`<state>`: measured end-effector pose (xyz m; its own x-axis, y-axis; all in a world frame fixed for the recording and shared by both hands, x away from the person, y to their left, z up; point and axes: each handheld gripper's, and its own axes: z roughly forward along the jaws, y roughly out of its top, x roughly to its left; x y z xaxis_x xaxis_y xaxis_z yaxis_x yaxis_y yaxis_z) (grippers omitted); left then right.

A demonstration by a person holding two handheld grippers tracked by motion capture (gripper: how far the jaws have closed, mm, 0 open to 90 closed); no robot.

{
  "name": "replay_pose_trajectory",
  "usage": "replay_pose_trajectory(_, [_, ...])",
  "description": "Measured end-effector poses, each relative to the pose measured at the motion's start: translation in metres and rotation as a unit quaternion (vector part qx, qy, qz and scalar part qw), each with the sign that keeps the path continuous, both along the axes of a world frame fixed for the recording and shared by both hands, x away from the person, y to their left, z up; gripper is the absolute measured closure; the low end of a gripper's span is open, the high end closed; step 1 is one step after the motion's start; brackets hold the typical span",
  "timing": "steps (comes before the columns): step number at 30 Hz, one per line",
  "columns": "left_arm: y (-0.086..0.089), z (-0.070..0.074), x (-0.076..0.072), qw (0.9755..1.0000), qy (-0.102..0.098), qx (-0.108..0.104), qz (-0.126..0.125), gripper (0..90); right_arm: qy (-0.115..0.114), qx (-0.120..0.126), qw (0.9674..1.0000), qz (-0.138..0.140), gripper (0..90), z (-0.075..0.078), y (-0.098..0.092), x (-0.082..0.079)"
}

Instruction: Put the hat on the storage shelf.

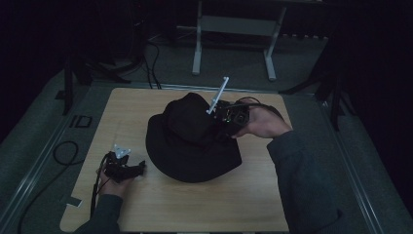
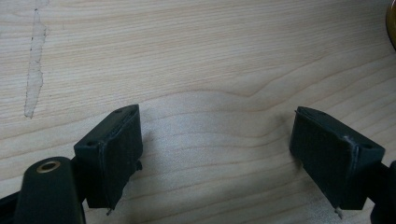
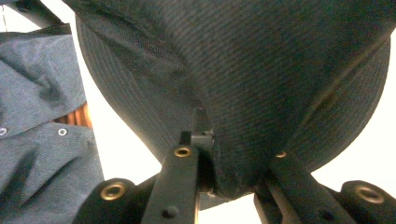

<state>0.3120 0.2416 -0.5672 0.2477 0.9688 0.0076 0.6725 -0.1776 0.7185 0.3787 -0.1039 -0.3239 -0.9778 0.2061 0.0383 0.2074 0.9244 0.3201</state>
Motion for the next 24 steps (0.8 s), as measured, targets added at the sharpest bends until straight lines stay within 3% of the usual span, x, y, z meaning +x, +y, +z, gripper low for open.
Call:
replay_pose_trajectory(7, [0.0, 0.0, 0.0, 1.0, 0.0, 0.0, 0.0, 17.5, 0.007, 0.014, 0.9994, -0.031, 49.4, 0.001, -0.007, 0.003])
replay_pose_trajectory(11, [0.0, 0.0, 0.0, 1.0, 0.0, 0.0, 0.0, 17.5, -0.006, 0.021, 0.9989, -0.04, 33.2, 0.004, -0.011, 0.001])
replay_pose_trajectory(18, [0.0, 0.0, 0.0, 1.0, 0.0, 0.0, 0.0, 17.5, 0.002, 0.023, 0.9977, -0.064, 27.7, 0.004, -0.021, 0.003])
replay_pose_trajectory(24, [0.0, 0.0, 0.0, 1.0, 0.0, 0.0, 0.0, 17.5, -0.014, 0.02, 0.9972, -0.07, 26.0, 0.001, -0.027, 0.001])
